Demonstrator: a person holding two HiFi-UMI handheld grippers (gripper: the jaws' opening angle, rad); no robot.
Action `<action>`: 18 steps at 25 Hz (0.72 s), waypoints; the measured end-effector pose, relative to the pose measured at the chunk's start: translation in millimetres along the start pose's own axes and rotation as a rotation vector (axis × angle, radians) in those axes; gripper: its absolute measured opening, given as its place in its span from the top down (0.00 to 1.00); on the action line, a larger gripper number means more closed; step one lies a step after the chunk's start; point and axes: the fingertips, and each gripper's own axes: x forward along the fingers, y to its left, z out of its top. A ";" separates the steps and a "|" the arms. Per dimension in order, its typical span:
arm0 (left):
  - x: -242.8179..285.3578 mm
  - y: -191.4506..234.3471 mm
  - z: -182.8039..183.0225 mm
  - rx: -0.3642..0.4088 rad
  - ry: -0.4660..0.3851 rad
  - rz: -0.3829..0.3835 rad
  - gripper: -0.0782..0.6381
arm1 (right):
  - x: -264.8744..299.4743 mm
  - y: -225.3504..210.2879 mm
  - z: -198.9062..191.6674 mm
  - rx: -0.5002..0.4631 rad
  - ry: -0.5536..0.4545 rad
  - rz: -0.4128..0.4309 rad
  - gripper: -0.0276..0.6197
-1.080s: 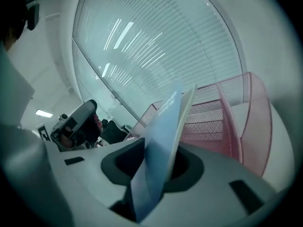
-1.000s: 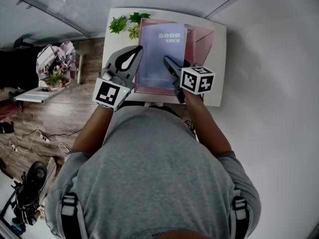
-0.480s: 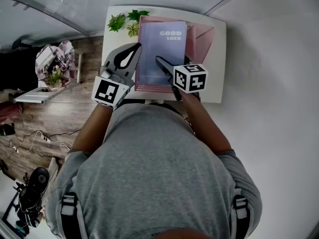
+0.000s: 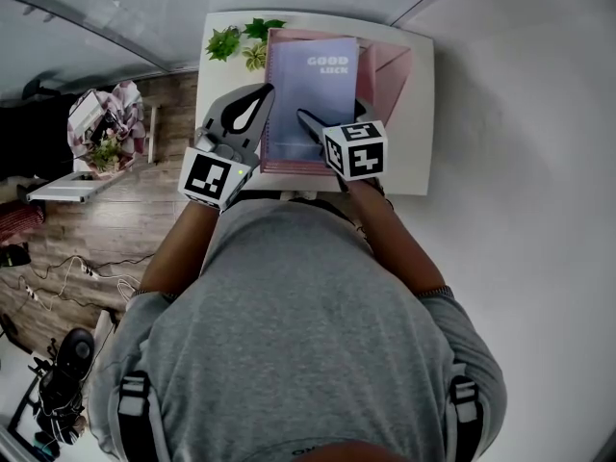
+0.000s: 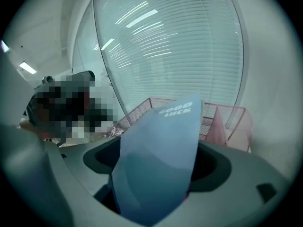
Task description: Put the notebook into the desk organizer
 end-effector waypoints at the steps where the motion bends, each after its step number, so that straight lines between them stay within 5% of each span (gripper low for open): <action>1: -0.2 -0.5 1.3 -0.003 -0.007 0.001 0.86 | -1.4 -0.1 1.1 -0.008 -0.003 -0.007 0.26; 7: -4.9 -4.3 3.5 0.012 -0.009 -0.004 0.86 | -7.3 -4.2 3.8 -0.070 -0.008 -0.060 0.26; 18: -8.7 -9.2 5.4 -0.002 0.021 0.016 0.86 | -23.1 -13.4 16.3 -0.025 -0.086 -0.060 0.23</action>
